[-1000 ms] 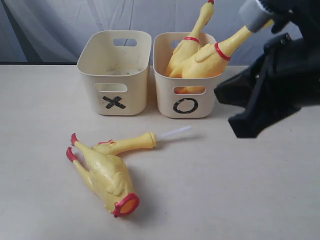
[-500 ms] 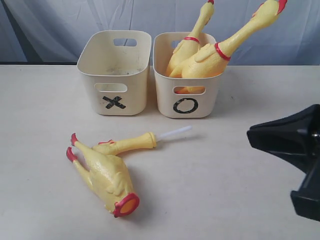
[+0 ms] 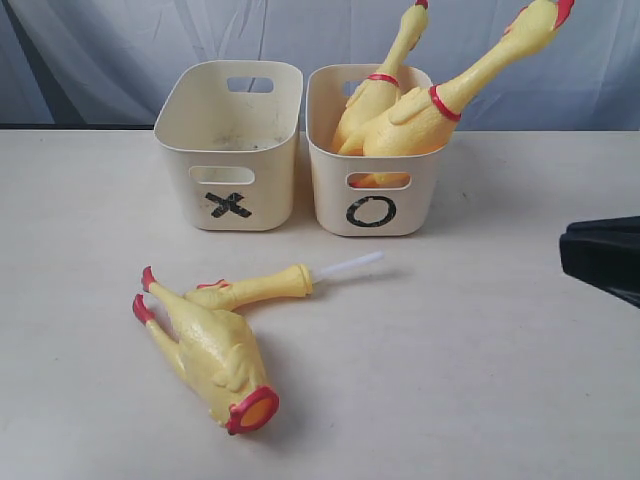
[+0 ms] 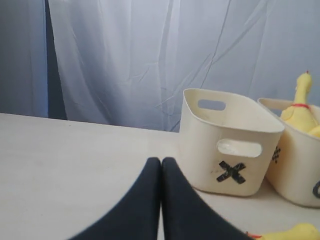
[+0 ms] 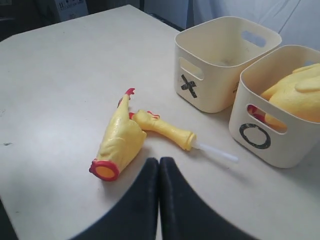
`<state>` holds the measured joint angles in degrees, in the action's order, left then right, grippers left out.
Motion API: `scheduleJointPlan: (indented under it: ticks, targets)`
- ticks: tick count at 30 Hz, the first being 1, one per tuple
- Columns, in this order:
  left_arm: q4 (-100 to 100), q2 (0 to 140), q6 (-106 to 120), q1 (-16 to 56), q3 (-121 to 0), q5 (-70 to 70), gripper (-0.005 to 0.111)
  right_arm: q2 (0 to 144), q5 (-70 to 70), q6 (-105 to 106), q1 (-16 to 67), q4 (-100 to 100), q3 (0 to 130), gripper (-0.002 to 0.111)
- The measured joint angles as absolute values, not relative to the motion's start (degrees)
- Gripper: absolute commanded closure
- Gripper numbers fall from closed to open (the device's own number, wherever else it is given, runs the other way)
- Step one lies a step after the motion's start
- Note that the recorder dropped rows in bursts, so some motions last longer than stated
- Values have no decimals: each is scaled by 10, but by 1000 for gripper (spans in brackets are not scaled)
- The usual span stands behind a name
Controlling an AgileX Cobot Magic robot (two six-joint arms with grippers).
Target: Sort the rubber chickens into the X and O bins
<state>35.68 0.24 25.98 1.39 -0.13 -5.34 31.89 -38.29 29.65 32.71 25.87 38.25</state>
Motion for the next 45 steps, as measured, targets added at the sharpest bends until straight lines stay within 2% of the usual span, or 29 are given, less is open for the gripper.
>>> scheduleJointPlan:
  ticks: [12,20,26,33,35,37,38,40,45]
  targets:
    - [508,2,257,14,-1,4,106,315,-323,297,327,384,382,108]
    - [606,2,257,14,-2,0,106,315,-391,297,327,385,382,108]
    - [615,9,276,14,-90,-102,106,315,-398,297,327,354,382,108]
    - [614,155,392,14,-180,-324,106,315,-406,297,327,338,382,108]
    - [613,212,412,14,-201,-368,102,315,-416,297,327,338,382,108]
    - [605,294,430,14,-235,-415,91,315,-431,297,327,336,382,108]
    - [598,323,441,14,-250,-430,81,315,-433,297,327,333,382,108]
    - [571,400,477,14,-291,-461,71,315,-441,297,327,333,382,108]
    - [549,503,630,14,-350,-493,56,315,-443,297,327,332,382,108]
